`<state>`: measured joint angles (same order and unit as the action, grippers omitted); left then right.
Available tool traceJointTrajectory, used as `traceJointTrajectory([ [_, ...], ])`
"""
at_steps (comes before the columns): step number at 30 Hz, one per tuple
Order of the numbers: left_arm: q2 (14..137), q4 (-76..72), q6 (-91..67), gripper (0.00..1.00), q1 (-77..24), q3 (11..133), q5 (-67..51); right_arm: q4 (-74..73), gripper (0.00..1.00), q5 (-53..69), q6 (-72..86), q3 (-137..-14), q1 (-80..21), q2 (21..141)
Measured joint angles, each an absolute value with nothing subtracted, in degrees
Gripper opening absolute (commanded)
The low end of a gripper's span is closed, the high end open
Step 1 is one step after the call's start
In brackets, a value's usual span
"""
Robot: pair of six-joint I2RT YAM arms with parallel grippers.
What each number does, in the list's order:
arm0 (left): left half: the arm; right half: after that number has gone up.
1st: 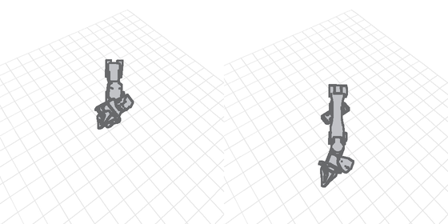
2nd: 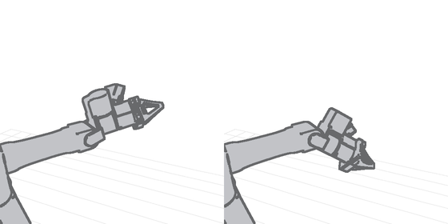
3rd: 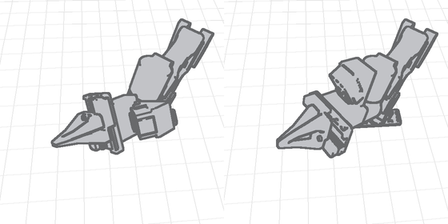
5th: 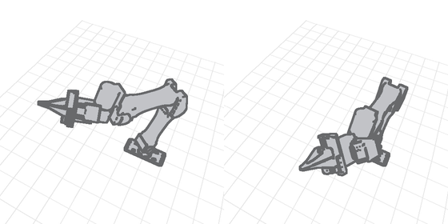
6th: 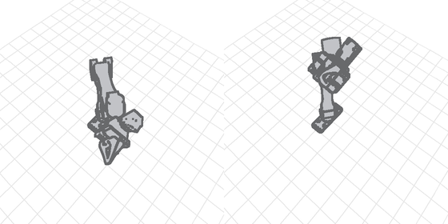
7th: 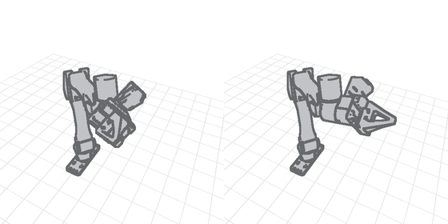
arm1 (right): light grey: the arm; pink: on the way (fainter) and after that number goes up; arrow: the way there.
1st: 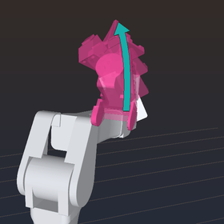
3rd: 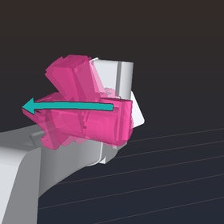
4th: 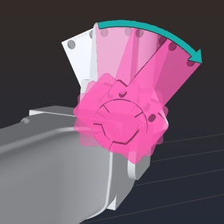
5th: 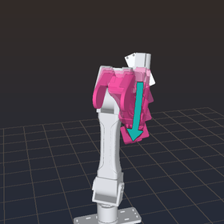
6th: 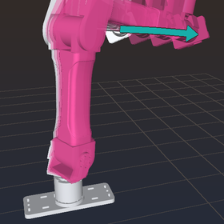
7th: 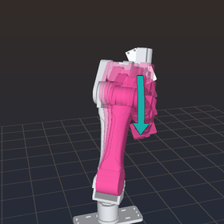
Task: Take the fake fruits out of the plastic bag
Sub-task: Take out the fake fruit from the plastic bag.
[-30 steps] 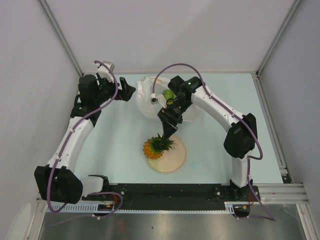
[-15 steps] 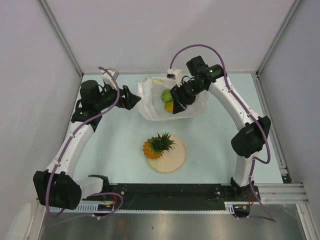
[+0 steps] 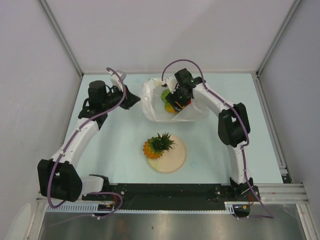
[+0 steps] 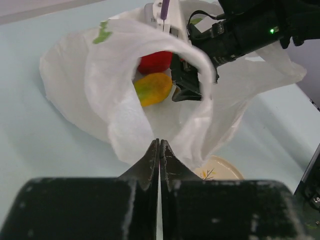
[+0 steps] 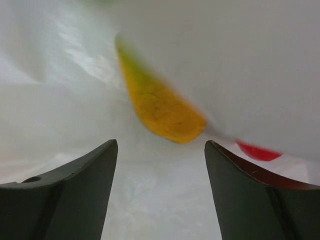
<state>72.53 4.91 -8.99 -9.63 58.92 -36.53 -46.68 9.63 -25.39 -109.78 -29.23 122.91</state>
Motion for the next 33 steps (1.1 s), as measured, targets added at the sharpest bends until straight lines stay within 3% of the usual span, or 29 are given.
traceJointTrajectory([
  [7,72.55,3.79,-9.02,0.0,-9.63,56.53,-36.69,-37.69,0.82,3.99,-32.23,-103.5,-28.42,124.64],
  [15,72.55,3.77,-8.99,0.0,-9.63,56.53,-36.71,-32.21,0.81,6.31,-38.5,-103.5,-28.53,127.26],
  [19,72.55,3.77,-8.97,0.0,-9.63,56.53,-36.71,-31.83,0.65,8.86,-39.99,-104.84,-28.53,129.73],
  [20,72.55,3.77,-8.99,0.0,-9.63,56.53,-36.71,-31.88,0.51,9.15,-40.14,-105.38,-28.53,130.39],
  [22,72.55,3.77,-8.97,0.0,-9.63,56.53,-36.69,-31.88,0.39,9.69,-40.27,-106.76,-28.53,131.13],
  [27,72.55,3.75,-8.99,0.0,-9.63,56.53,-36.69,-32.01,0.35,12.05,-38.33,-105.91,-28.53,128.88],
  [33,72.6,3.03,-9.15,0.0,-9.63,56.53,-36.69,-36.56,0.36,18.11,-35.79,-98.28,-28.45,114.1],
])
